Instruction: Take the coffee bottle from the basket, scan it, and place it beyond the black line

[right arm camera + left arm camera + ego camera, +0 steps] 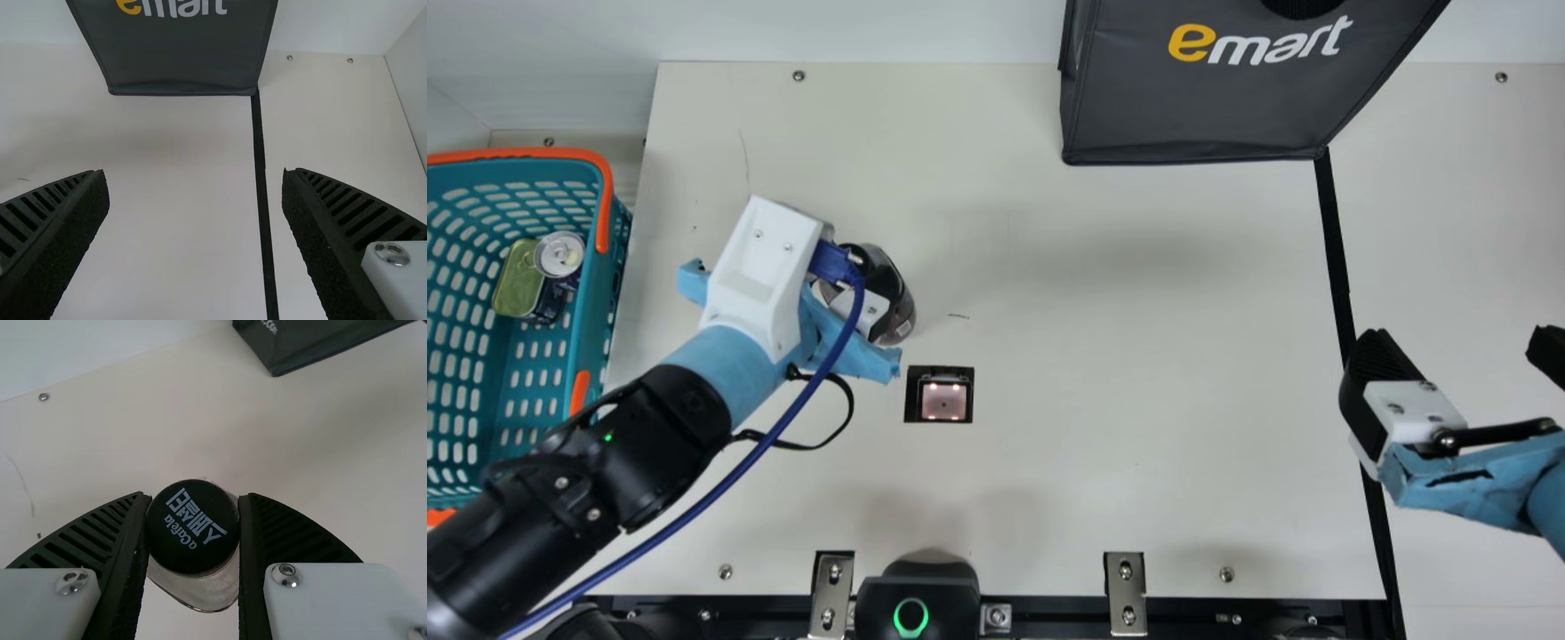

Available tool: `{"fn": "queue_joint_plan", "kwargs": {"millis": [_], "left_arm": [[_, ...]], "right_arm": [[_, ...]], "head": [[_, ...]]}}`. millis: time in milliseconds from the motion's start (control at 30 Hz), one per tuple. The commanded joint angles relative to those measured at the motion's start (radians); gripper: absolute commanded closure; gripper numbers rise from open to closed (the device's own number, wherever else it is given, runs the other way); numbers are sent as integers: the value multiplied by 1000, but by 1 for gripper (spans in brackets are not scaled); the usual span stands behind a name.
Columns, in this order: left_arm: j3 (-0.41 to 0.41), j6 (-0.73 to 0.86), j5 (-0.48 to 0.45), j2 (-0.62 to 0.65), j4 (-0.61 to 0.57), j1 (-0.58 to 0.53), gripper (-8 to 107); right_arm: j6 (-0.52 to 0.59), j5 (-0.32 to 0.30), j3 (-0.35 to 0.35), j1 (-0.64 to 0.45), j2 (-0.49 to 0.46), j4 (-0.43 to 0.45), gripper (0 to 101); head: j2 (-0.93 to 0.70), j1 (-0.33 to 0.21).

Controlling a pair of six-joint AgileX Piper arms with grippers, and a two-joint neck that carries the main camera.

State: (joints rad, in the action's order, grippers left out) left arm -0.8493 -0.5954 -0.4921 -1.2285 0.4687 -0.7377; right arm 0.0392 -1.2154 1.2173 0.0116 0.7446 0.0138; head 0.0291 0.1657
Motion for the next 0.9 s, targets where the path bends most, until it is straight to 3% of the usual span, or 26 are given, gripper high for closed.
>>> {"fn": "queue_joint_plan", "kwargs": {"millis": [0,867], "left_arm": [[6,34,7,11,-18,-6,89],[63,464,-23,184,-378,-88,89]], "right_arm": [[0,0,0,0,0,0,10],[0,-2,0,0,0,0,10]], "head": [[-2,-27],[-2,-27]]}}
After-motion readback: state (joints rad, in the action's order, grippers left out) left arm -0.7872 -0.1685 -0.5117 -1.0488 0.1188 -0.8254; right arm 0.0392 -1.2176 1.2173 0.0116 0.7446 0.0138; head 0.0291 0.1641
